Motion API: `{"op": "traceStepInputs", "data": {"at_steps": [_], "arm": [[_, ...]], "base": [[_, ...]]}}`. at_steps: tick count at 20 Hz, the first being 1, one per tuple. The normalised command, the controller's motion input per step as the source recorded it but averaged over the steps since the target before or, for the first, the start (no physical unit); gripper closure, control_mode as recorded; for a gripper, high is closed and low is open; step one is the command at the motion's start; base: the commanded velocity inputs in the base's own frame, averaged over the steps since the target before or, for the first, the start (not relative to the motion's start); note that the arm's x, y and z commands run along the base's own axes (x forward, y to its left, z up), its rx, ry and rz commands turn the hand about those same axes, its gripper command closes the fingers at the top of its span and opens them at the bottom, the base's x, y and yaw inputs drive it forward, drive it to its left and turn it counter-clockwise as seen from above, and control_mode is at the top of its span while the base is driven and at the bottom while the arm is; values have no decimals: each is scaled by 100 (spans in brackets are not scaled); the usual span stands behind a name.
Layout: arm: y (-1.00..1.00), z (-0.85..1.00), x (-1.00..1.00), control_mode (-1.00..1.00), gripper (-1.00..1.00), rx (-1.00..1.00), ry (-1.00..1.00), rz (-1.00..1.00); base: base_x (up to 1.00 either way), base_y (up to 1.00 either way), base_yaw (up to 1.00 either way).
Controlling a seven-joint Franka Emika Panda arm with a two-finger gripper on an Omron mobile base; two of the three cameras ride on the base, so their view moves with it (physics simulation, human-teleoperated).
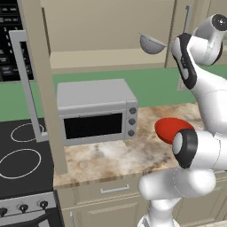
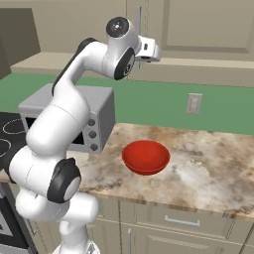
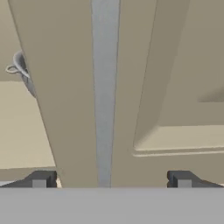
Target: Open the cabinet and setup a tea strainer by placing it in the bowl upright.
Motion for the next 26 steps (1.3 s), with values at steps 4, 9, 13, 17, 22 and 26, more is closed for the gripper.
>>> {"op": "traceStepInputs", "data": {"at_steps": [4, 9, 13, 17, 22, 26], "arm": [[0, 0, 31, -100, -100, 0, 0, 0], [0, 0, 30, -100, -100, 0, -4, 0], [0, 0, 24, -100, -100, 0, -7, 0], [0, 0, 10, -100, -100, 0, -9, 0], [0, 0, 6, -100, 100, 0, -9, 0], [0, 0, 13, -100, 100, 0, -7, 0]], "base": [[0, 0, 0], [0, 0, 0], [0, 0, 0], [0, 0, 0], [0, 0, 0], [0, 0, 0]]}}
